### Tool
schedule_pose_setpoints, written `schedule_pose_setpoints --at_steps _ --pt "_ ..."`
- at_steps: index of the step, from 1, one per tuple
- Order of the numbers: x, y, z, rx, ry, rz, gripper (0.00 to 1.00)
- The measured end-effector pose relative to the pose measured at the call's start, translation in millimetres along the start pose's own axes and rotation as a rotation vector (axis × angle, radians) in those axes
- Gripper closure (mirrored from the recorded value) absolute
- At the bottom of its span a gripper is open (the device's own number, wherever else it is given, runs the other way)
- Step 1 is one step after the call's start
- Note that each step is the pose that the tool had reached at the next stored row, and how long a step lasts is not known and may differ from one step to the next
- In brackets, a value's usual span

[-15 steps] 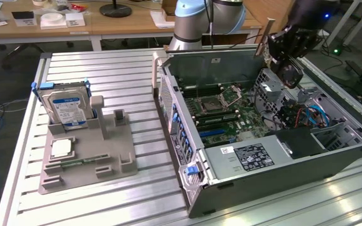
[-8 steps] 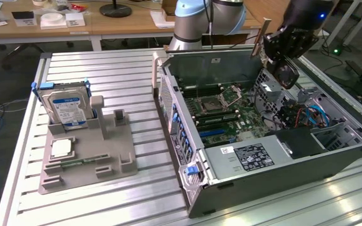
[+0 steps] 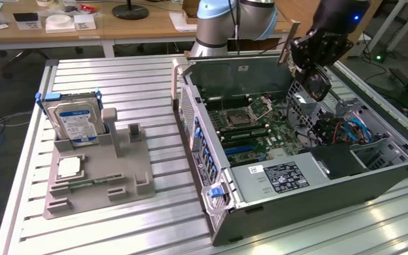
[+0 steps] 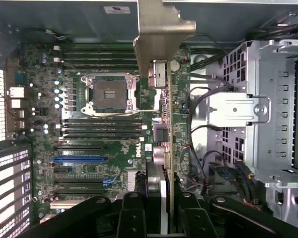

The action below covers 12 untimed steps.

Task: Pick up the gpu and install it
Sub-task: 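Pick up the gpu and move the gpu toward the slot, then insert the gpu into the slot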

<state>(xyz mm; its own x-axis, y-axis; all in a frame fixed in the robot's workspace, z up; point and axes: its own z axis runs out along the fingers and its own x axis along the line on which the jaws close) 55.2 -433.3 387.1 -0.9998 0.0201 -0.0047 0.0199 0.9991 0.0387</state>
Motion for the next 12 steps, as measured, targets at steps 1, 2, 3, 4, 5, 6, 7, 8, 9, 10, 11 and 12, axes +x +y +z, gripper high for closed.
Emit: schedule_pose_setpoints --at_steps 1,2,3,4,5,6,7,8,9,10,11,12 --pt "1.6 -0.1 0.0 0.0 0.0 0.0 0.72" --pt "3.4 -0.1 0.0 -0.0001 0.0 0.0 0.72" --pt "5.1 -0.1 0.0 -0.0001 0.0 0.0 0.72" --pt "7.2 -0.2 0.0 -0.0001 0.0 0.0 0.72" --pt "9.2 -0.2 0.0 -0.0001 0.0 0.0 0.72" --pt "11.3 -0.3 0.0 -0.0001 0.0 0.0 0.72" --pt "12.6 -0.3 0.0 -0.0001 0.0 0.0 0.72" --pt "13.0 -0.4 0.0 -0.0001 0.0 0.0 0.72" --pt "13.1 -0.4 0.0 -0.0001 0.0 0.0 0.72" --pt "13.0 -0.3 -0.1 0.0 0.0 0.0 0.72" --pt "13.1 -0.3 0.0 -0.0001 0.0001 0.0 0.72" --pt "13.1 -0.3 0.0 -0.0001 0.0 0.0 0.72"
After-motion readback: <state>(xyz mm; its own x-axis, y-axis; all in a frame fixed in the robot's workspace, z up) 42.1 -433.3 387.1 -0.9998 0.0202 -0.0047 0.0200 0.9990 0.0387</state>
